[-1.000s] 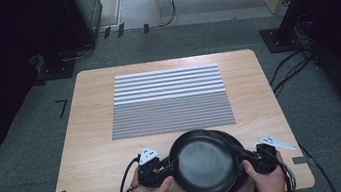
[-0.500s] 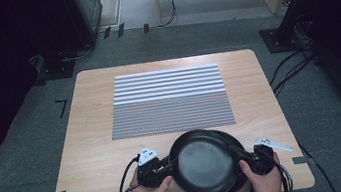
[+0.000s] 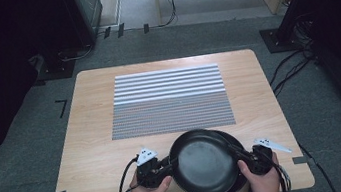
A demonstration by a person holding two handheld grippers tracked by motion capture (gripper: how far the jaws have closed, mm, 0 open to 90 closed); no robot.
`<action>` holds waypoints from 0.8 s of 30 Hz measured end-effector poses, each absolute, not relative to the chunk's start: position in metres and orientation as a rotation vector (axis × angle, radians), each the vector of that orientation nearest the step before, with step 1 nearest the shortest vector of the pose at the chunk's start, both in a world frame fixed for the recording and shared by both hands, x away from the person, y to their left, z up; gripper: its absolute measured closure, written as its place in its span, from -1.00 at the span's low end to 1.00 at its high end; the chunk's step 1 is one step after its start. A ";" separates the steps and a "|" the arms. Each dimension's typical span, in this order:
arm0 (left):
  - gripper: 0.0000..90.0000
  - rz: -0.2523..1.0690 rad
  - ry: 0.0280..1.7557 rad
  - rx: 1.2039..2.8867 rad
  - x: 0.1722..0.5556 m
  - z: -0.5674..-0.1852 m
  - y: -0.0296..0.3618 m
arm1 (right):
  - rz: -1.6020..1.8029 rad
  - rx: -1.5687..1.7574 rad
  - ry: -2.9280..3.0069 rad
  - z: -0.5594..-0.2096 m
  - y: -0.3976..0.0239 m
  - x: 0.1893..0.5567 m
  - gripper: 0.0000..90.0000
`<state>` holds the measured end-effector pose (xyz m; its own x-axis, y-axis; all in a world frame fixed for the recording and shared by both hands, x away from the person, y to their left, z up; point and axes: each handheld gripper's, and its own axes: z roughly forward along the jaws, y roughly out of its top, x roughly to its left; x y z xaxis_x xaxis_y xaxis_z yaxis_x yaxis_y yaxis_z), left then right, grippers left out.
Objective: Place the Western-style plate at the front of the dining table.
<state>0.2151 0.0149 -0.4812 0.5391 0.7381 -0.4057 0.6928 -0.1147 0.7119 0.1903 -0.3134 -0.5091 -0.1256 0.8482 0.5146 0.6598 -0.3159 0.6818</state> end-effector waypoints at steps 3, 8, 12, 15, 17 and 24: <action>0.55 0.035 1.175 1.840 0.217 -0.481 0.017 | 1.446 1.974 1.689 -0.510 -0.315 0.191 0.77; 0.55 0.005 1.175 1.830 0.219 -0.483 0.019 | 1.484 1.986 1.670 -0.510 -0.318 0.189 0.79; 0.56 0.008 1.173 1.828 0.218 -0.483 0.019 | 1.480 1.982 1.675 -0.509 -0.318 0.189 0.79; 0.55 0.027 1.168 1.839 0.218 -0.482 0.017 | 1.460 1.982 1.680 -0.510 -0.316 0.189 0.77; 0.56 0.036 1.171 1.835 0.217 -0.482 0.017 | 1.451 1.971 1.678 -0.510 -0.315 0.188 0.76; 0.57 0.029 1.190 1.821 0.216 -0.482 0.017 | 1.479 2.010 1.659 -0.512 -0.316 0.189 0.77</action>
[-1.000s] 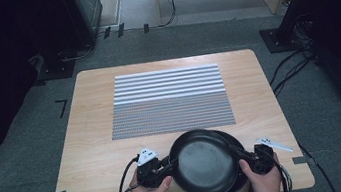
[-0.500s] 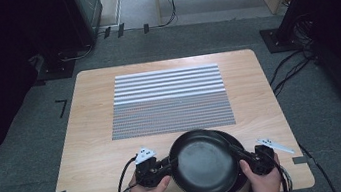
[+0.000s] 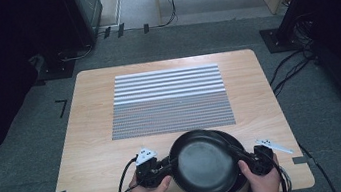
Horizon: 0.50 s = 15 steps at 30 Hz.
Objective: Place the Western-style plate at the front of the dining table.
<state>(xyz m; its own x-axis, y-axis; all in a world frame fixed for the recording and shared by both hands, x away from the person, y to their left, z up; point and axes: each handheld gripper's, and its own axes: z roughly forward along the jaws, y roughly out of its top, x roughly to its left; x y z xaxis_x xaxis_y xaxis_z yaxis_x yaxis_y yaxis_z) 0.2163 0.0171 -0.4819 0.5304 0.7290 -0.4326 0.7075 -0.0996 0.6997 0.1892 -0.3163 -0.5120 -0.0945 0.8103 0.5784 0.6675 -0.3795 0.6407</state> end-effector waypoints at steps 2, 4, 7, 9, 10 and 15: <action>0.58 0.012 1.206 1.809 0.217 -0.482 0.017 | 1.508 2.062 1.627 -0.513 -0.318 0.190 0.78; 0.60 0.000 1.215 1.801 0.217 -0.482 0.018 | 1.523 2.099 1.601 -0.513 -0.319 0.189 0.79; 0.62 -0.023 1.203 1.798 0.216 -0.481 0.019 | 1.554 2.116 1.569 -0.513 -0.320 0.187 0.80; 0.62 -0.029 1.200 1.799 0.215 -0.481 0.018 | 1.594 2.113 1.544 -0.509 -0.323 0.186 0.81; 0.62 -0.032 1.199 1.803 0.215 -0.481 0.018 | 1.602 2.104 1.540 -0.507 -0.323 0.185 0.81; 0.63 -0.049 1.202 1.799 0.216 -0.482 0.018 | 1.600 2.090 1.530 -0.502 -0.323 0.185 0.82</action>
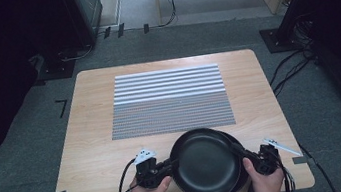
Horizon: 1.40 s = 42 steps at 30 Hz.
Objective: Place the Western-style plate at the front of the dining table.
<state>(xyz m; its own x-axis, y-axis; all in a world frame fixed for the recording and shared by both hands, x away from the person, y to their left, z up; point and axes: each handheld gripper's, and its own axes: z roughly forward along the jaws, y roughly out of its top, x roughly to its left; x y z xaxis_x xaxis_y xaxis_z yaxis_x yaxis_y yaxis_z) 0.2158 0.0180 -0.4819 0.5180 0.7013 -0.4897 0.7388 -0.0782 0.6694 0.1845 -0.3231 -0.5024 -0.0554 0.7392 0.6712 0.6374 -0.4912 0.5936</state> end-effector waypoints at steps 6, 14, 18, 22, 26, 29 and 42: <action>0.65 -0.029 1.181 1.814 0.215 -0.475 0.017 | 1.618 2.097 1.525 -0.499 -0.324 0.186 0.78; 0.67 -0.047 1.182 1.814 0.218 -0.475 0.018 | 1.632 2.100 1.533 -0.495 -0.326 0.189 0.77; 0.68 -0.048 1.186 1.806 0.219 -0.473 0.020 | 1.647 2.103 1.541 -0.495 -0.327 0.190 0.76; 0.70 -0.043 1.186 1.801 0.219 -0.471 0.021 | 1.662 2.111 1.539 -0.493 -0.326 0.191 0.74; 0.73 -0.043 1.187 1.784 0.220 -0.469 0.024 | 1.654 2.090 1.557 -0.490 -0.324 0.192 0.73; 0.74 -0.050 1.195 1.773 0.223 -0.468 0.026 | 1.675 2.092 1.566 -0.486 -0.324 0.195 0.72; 0.76 -0.067 1.207 1.763 0.230 -0.467 0.028 | 1.679 2.091 1.591 -0.483 -0.323 0.200 0.72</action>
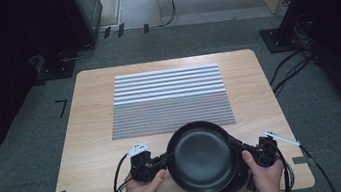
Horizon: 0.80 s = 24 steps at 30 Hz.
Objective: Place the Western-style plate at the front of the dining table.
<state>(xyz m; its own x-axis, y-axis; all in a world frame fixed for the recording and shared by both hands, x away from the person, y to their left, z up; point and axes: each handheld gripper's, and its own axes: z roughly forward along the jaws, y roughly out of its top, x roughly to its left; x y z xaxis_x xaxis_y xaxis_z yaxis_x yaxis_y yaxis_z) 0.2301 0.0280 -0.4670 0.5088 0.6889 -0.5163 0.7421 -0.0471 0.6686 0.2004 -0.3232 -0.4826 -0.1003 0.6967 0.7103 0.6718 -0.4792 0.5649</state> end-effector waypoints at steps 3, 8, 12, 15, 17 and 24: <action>0.76 -0.077 1.211 1.761 0.233 -0.468 0.028 | 1.681 2.104 1.596 -0.484 -0.324 0.204 0.72; 0.77 -0.083 1.210 1.761 0.234 -0.469 0.028 | 1.675 2.119 1.607 -0.487 -0.325 0.206 0.73; 0.78 -0.094 1.214 1.749 0.236 -0.468 0.030 | 1.697 2.085 1.642 -0.486 -0.327 0.207 0.75; 0.79 -0.098 1.216 1.741 0.237 -0.467 0.032 | 1.712 2.067 1.649 -0.484 -0.327 0.208 0.75; 0.79 -0.098 1.220 1.739 0.238 -0.467 0.032 | 1.712 2.071 1.647 -0.484 -0.326 0.209 0.75; 0.79 -0.103 1.237 1.724 0.243 -0.466 0.037 | 1.716 2.088 1.673 -0.482 -0.323 0.219 0.74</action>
<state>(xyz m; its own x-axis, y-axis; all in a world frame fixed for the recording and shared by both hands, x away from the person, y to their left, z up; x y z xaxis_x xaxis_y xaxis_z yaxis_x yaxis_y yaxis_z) 0.2427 0.0373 -0.4656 0.4790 0.6798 -0.5554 0.7622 -0.0082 0.6473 0.2186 -0.3230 -0.4817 -0.1364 0.6716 0.7282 0.7110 -0.4455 0.5441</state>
